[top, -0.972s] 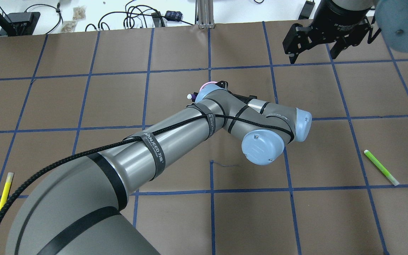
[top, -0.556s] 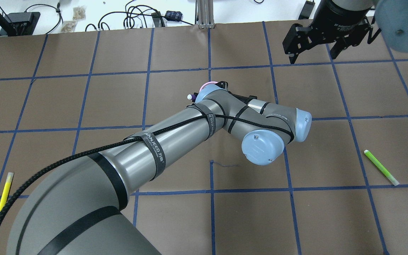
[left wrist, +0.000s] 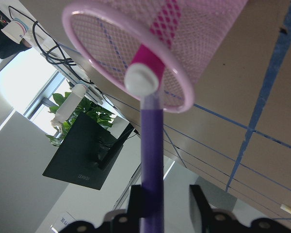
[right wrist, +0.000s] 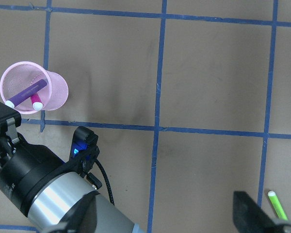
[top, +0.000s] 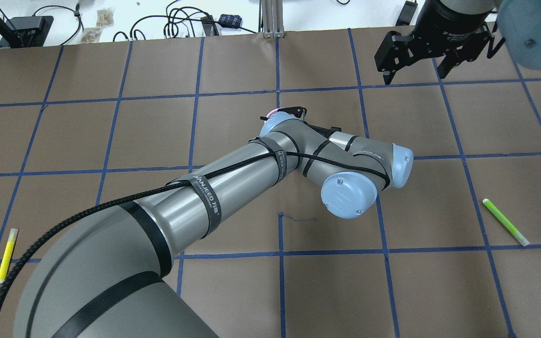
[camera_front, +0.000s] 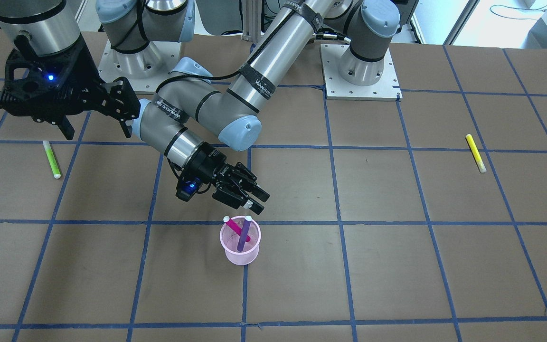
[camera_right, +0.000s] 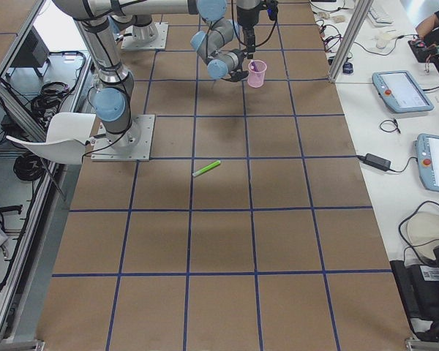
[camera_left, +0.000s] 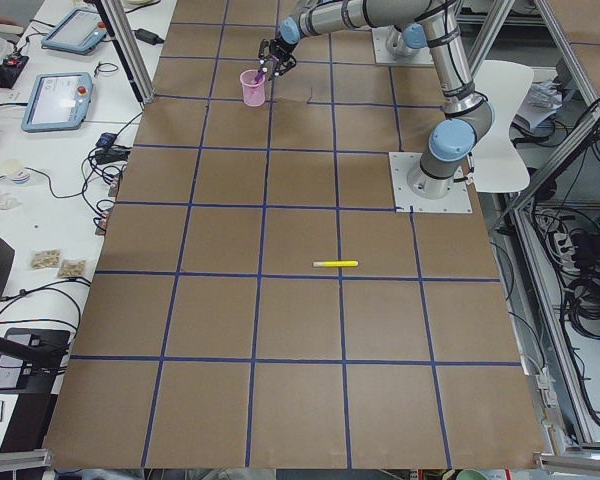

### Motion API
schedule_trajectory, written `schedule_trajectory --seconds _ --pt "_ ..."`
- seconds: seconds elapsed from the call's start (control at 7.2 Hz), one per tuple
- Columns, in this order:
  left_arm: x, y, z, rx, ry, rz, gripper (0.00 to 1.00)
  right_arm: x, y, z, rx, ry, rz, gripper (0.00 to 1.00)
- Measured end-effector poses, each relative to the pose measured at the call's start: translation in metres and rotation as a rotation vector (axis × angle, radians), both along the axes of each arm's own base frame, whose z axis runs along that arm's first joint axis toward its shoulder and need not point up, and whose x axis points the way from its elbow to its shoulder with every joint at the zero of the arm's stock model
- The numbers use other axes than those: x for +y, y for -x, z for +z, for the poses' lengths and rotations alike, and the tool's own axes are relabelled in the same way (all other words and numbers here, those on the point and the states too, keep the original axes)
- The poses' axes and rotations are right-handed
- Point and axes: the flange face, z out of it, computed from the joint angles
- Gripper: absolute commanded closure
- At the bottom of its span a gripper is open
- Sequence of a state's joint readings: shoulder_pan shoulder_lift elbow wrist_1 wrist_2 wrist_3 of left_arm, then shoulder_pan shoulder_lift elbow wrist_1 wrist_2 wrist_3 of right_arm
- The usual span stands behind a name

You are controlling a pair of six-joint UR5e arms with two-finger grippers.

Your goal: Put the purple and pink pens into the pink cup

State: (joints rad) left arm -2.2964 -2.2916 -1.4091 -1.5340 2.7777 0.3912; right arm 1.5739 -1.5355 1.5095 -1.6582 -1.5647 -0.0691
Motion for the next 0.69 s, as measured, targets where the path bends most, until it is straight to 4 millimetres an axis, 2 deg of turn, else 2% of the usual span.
schedule_trajectory --seconds 0.28,0.42,0.56,0.69 --pt "0.000 0.000 0.005 0.008 0.002 0.003 0.38 0.000 0.000 0.000 0.000 0.000 0.000 0.00" --pt "-0.001 -0.004 0.016 0.032 0.001 0.019 0.38 0.000 0.000 0.000 0.000 0.002 -0.001 0.00" --pt "-0.007 -0.019 0.031 0.061 -0.016 0.055 0.38 0.000 0.000 0.001 0.001 0.002 -0.001 0.00" --pt "-0.014 -0.041 0.046 0.075 -0.045 0.092 0.38 0.000 0.000 0.001 0.001 0.003 0.000 0.00"
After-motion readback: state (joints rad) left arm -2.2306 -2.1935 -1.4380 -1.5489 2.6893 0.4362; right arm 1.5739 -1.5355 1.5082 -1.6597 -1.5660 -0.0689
